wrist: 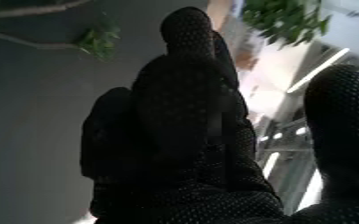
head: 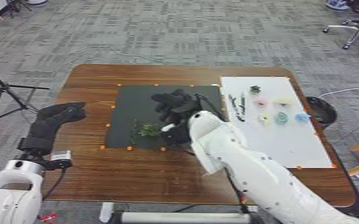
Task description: Arrange flowers
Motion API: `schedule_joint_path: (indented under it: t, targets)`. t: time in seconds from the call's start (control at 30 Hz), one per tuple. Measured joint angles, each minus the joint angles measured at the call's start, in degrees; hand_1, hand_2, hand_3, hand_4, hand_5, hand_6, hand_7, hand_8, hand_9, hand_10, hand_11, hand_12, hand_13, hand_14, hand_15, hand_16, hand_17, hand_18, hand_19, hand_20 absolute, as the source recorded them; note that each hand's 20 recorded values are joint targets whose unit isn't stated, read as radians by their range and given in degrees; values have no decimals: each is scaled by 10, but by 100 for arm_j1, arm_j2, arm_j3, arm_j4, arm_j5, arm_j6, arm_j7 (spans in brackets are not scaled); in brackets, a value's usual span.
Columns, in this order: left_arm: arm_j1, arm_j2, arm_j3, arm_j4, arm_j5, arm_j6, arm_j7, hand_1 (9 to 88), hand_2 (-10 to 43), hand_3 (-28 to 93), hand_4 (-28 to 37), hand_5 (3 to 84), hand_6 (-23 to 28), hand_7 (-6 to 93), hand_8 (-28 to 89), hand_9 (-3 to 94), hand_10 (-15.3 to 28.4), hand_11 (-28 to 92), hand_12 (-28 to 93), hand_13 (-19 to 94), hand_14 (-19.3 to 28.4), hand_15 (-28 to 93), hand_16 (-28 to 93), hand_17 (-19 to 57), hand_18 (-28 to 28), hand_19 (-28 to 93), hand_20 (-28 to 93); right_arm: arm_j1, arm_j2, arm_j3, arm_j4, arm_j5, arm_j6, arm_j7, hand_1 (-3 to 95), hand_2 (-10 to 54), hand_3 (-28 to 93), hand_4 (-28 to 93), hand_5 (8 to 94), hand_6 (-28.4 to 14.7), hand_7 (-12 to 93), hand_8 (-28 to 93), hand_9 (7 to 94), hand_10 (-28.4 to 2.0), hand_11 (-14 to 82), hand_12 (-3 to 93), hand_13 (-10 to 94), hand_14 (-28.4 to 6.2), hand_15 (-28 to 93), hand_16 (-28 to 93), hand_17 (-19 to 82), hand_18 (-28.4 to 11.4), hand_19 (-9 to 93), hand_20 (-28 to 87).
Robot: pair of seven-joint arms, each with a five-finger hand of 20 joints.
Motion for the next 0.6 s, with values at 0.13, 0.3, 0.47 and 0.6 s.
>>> schedule_joint_path:
  t: [0.13,0.3,0.47,0.6]
  targets:
    - [22,-26,-42,0,0,-7,0,293,22,660,-248,521,24,152,-67,506,147,232,150,413,190,287,9,90,127,133,205,-315,416,386,-379,-259,-830,-65,241,55,508,-74,686,-58,186,-66,730,-186,101,167,916,-73,414,344,651,-115,905,304]
    - [43,-48,-59,-1,1,-18,1,294,22,659,-248,521,24,152,-67,506,147,232,149,413,191,288,8,90,128,134,205,-631,831,702,-345,-321,-1191,-68,215,81,473,-78,668,-68,108,-58,682,-189,85,144,909,-79,416,338,641,-124,910,292]
    - [40,-55,-57,-1,7,-48,3,294,23,658,-248,521,23,153,-67,505,147,232,149,414,191,287,8,90,127,133,205,-890,1011,885,-280,-369,-1583,-34,204,100,451,-81,660,-75,80,-56,663,-188,82,129,908,-81,418,334,635,-130,914,287]
    - [40,-62,-56,0,9,-58,3,294,22,658,-247,521,23,152,-67,505,147,231,149,414,190,287,8,90,128,134,205,-973,1006,1024,-336,-309,-1724,-28,205,108,440,-82,661,-79,72,-56,661,-190,84,126,908,-82,419,331,634,-131,917,283]
